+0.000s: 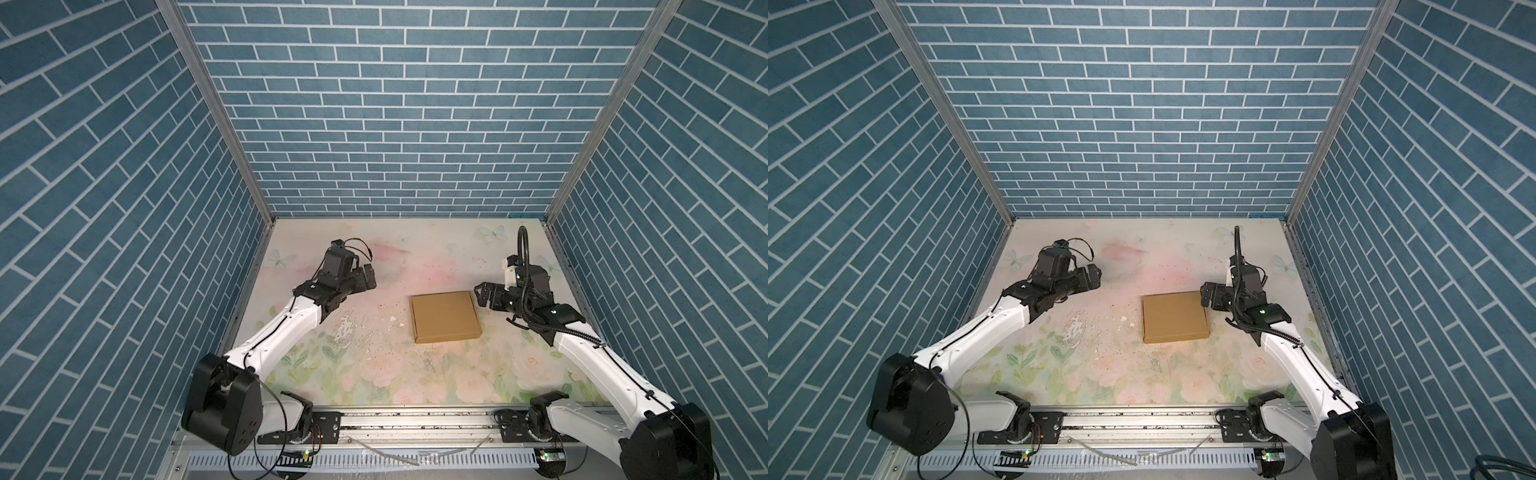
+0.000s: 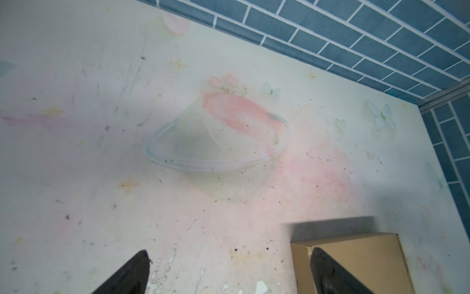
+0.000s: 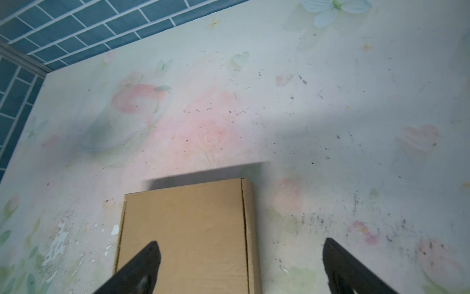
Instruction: Fold the paper box
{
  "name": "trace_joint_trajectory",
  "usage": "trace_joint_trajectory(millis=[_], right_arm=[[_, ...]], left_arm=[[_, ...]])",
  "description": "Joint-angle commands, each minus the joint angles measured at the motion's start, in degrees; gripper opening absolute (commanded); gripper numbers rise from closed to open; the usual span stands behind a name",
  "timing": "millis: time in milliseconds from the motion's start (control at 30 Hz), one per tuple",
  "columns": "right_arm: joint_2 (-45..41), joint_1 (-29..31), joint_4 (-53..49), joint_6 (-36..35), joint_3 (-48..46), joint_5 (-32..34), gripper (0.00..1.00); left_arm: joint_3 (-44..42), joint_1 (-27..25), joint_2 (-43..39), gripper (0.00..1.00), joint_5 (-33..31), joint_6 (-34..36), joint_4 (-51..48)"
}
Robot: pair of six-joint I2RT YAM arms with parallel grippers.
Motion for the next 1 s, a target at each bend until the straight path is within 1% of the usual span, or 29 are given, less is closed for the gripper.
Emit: trace_joint_trajectory(millis=[0,100,167,333,433,533,633,733,800,867,900,967], right_arm=[[-1.8,-0.3,2.8,3.2,-2.3,9.0,0.99],[-3.4,-0.3,4.8,3.4,-4.4,12.7,0.99],[-4.7,-0.3,7.0,3.1,-6.2,14.7,0.99],[-7.8,-0.3,9.5,2.5,-9.8,21.6,0.99],[-8.6,-0.3,10.1,2.1,-10.8,24.8,0.99],[-8.5,-0.3,11.1,0.0,-11.4,25.1,0.99],[-9.3,-0.3,11.4,-2.3,-12.0,28.0,0.99],[-11.5,-0.3,13.9,-5.3,-14.3,30.7,0.99],[-13.1,-0.3,16.8,-6.6,-16.7,31.1,0.99],[-14.4,-0.3,19.8,-7.0,-19.2,31.1,0.99],[-14.7,-0.4,21.0,-6.9,-20.1,31.5,0.99],[-15.1,-0.5,21.4,-6.5,-20.5,33.2,0.99]], left_arm=[[-2.5,2.9,-2.7,0.99,-2.1,4.3,-3.9],[-4.5,7.0,-4.8,1.0,-2.4,5.0,-4.7],[-6.2,8.9,-6.3,1.0,-5.1,6.0,-4.6],[-11.1,9.8,-10.4,1.0,-17.6,10.9,-1.2],[-14.5,10.4,-12.5,1.0,-21.6,16.4,3.2],[-18.7,10.7,-14.8,1.0,-25.1,20.7,8.8],[-24.6,11.4,-16.4,0.99,-26.8,24.8,18.7],[-31.9,12.1,-16.5,1.0,-27.4,29.5,33.8],[-35.5,13.2,-15.1,1.0,-27.2,30.8,42.5],[-36.9,15.4,-12.7,1.0,-24.8,30.7,47.0],[-37.0,16.5,-11.0,1.0,-23.2,30.5,48.1],[-35.9,17.5,-8.5,1.0,-22.2,30.8,48.4]])
